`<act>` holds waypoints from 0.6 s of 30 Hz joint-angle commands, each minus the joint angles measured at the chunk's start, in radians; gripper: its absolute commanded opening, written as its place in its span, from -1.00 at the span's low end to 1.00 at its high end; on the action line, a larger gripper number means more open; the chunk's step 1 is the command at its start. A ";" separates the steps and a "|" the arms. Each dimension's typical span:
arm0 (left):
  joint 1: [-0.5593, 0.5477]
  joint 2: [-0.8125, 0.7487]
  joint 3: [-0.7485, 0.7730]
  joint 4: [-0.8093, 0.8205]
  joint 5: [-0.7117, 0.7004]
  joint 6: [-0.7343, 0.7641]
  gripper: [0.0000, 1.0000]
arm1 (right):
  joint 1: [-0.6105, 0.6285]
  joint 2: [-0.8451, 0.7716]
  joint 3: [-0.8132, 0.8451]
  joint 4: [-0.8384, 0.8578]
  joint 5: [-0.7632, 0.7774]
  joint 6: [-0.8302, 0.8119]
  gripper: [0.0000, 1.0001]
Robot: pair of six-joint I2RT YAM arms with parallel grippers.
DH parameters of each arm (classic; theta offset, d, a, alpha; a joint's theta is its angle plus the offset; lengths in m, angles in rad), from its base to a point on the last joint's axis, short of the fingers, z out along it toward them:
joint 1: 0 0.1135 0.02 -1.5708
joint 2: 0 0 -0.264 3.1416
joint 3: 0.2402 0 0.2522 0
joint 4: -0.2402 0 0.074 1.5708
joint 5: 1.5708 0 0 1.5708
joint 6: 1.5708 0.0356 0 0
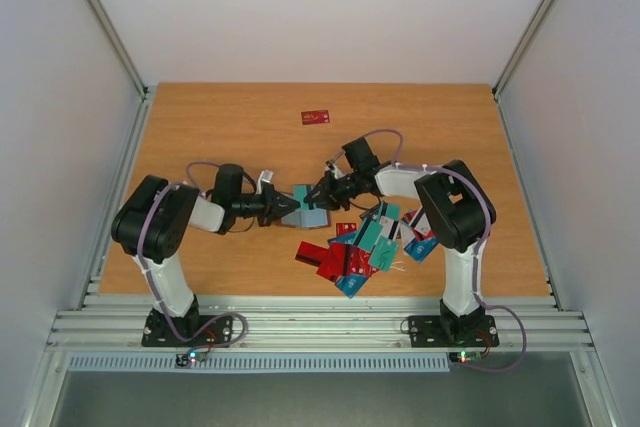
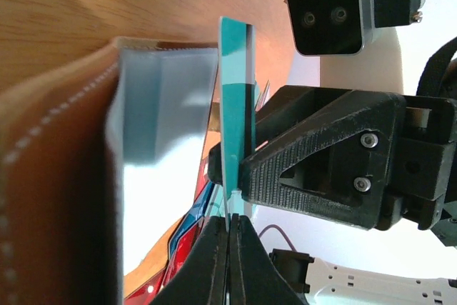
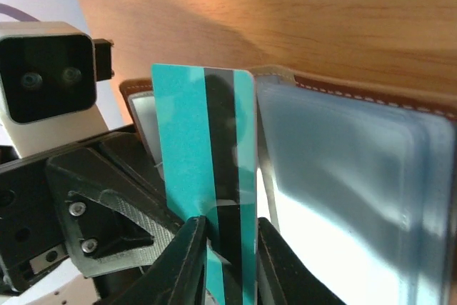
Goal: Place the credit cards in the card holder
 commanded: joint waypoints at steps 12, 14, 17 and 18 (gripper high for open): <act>-0.003 -0.176 0.109 -0.476 -0.057 0.327 -0.99 | -0.001 -0.030 -0.016 -0.289 0.115 -0.265 -0.38; -0.003 -0.192 0.144 -0.583 -0.076 0.419 -1.00 | -0.007 -0.020 -0.028 -0.282 0.118 -0.268 -0.37; -0.001 -0.193 0.184 -0.737 -0.091 0.528 -0.99 | -0.011 -0.010 -0.037 -0.292 0.146 -0.285 -0.37; -0.001 -0.187 0.185 -0.749 -0.086 0.543 -0.99 | -0.011 -0.007 -0.041 -0.293 0.153 -0.289 -0.37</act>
